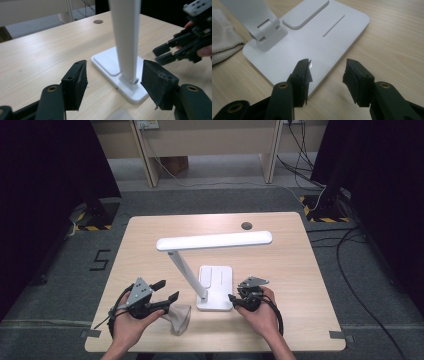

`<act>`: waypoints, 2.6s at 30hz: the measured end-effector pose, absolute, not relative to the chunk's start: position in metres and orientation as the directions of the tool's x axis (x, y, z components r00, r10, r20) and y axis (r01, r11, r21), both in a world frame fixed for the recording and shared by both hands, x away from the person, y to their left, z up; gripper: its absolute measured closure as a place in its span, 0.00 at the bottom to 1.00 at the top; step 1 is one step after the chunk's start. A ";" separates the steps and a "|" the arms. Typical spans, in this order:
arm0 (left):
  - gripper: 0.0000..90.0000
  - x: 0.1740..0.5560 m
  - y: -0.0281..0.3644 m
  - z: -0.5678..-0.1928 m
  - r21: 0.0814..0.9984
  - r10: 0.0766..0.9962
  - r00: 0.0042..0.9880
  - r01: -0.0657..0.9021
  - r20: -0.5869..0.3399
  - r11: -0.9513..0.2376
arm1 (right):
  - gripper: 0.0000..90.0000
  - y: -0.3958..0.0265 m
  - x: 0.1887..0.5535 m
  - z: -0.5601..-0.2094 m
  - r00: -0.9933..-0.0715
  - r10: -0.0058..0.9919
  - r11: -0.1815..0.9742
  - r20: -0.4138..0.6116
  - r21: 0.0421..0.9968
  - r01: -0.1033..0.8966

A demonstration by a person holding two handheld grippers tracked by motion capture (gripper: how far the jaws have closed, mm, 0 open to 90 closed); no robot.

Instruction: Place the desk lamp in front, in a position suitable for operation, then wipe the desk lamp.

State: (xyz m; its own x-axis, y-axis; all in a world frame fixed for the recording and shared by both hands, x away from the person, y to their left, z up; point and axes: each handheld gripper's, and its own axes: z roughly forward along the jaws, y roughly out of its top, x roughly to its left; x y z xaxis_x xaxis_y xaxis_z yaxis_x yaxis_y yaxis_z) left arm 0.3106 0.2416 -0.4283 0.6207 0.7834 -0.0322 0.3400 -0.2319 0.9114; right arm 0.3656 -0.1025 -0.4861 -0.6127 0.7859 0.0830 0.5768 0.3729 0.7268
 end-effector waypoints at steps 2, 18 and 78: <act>0.40 0.309 0.250 -0.432 0.907 0.792 0.608 0.358 -0.045 -0.223 | 0.61 -0.105 0.365 -0.486 -0.609 0.789 0.367 0.082 0.731 0.575; 0.41 0.305 0.269 -0.449 0.880 0.806 0.586 0.425 -0.087 -0.214 | 0.60 -0.121 0.363 -0.481 -0.579 0.812 0.340 0.075 0.745 0.574; 0.59 0.323 0.263 -0.517 0.753 0.757 0.646 0.545 -0.098 -0.368 | 0.56 -0.072 0.370 -0.491 -0.655 0.753 0.404 0.070 0.735 0.544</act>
